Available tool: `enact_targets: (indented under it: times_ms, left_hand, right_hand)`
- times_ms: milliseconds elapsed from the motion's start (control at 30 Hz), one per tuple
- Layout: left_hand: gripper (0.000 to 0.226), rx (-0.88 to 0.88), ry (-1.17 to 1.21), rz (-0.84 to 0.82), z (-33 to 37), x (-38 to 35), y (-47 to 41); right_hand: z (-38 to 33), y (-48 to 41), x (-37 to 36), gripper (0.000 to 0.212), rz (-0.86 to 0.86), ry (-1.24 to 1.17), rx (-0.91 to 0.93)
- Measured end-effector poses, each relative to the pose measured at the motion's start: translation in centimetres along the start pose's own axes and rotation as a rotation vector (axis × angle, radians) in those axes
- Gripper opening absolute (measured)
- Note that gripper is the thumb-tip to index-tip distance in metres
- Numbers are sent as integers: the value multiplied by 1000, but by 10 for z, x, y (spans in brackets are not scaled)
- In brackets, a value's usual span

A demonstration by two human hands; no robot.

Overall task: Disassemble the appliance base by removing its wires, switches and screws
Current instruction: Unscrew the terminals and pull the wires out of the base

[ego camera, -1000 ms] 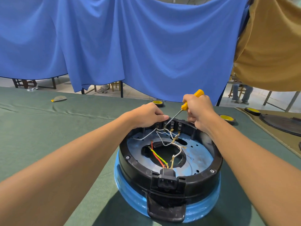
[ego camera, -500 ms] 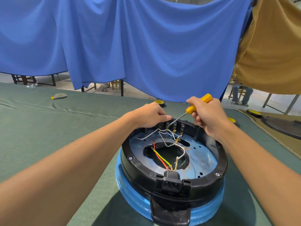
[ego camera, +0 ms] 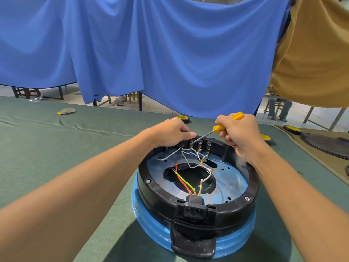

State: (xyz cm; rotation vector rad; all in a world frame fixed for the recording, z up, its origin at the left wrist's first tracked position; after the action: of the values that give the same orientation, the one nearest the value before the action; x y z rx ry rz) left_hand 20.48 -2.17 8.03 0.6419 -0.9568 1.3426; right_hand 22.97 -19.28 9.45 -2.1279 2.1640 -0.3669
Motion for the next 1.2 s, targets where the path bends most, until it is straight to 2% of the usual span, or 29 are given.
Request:
enact_targets:
  times_ms: [100,267,433,633,967,1200]
  left_hand:
    - [49,3,-7,-2,0,-1,0]
    - [46,3,-7,-3,0,0,0]
    - [50,-6,-13,-1,0,1,1]
    - [48,-8,-17,10,-1,1,0]
    - [50,-3,-15,6,-2,1,-1]
    - [50,-9,-7,8,-3,1,-1]
  right_hand:
    - [4,-8,-3,15,-13,14,-119]
    - [10,-14,-10,20,-29,-9,-240]
    - [8,-14,-10,20,-22,-54,-144]
    - [0,-11,-3,37,29,-90,31]
    - [-1,-11,-7,37,-3,-67,23]
    - [-5,-8,-3,39,42,-57,74]
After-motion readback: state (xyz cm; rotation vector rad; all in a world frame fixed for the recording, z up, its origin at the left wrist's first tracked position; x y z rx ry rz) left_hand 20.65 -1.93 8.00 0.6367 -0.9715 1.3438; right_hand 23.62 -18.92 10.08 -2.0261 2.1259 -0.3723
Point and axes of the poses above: each hand's wrist, its own y-axis away from the middle knuckle, its own x-axis out of the back of the hand, z = x × y, the point moved 8 cm from there along -y, towards the middle knuckle
